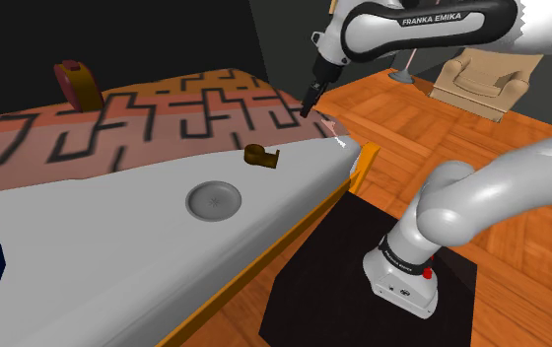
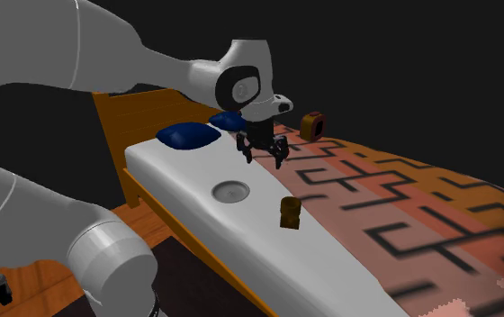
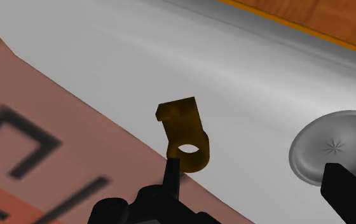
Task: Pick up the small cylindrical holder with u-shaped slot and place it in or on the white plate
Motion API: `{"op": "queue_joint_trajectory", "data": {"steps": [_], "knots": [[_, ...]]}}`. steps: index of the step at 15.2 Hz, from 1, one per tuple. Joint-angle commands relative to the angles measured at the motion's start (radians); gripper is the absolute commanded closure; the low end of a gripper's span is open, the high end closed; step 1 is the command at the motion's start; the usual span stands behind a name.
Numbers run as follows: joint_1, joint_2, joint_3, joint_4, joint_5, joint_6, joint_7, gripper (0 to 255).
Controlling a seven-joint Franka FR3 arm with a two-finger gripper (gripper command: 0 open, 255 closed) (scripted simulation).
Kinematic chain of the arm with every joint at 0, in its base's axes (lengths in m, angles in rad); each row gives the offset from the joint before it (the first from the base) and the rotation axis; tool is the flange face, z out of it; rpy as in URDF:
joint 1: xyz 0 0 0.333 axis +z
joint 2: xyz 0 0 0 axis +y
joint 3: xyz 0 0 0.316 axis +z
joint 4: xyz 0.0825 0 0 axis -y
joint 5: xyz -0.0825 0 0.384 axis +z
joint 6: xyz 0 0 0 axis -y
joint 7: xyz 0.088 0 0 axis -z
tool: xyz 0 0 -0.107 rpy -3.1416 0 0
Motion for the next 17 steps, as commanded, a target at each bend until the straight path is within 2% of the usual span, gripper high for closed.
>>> {"op": "queue_joint_trajectory", "data": {"steps": [1, 9, 14, 17], "knots": [[0.007, 0.06, -0.022, -0.016, 0.002, 0.074, -0.037, 0], [0.056, 0.351, -0.092, 0.017, 0.068, 0.314, -0.193, 0], [0.081, 0.555, -0.115, 0.084, 0.168, 0.431, -0.325, 0], [0.078, 0.68, -0.107, 0.141, 0.243, 0.484, -0.413, 0]]}}
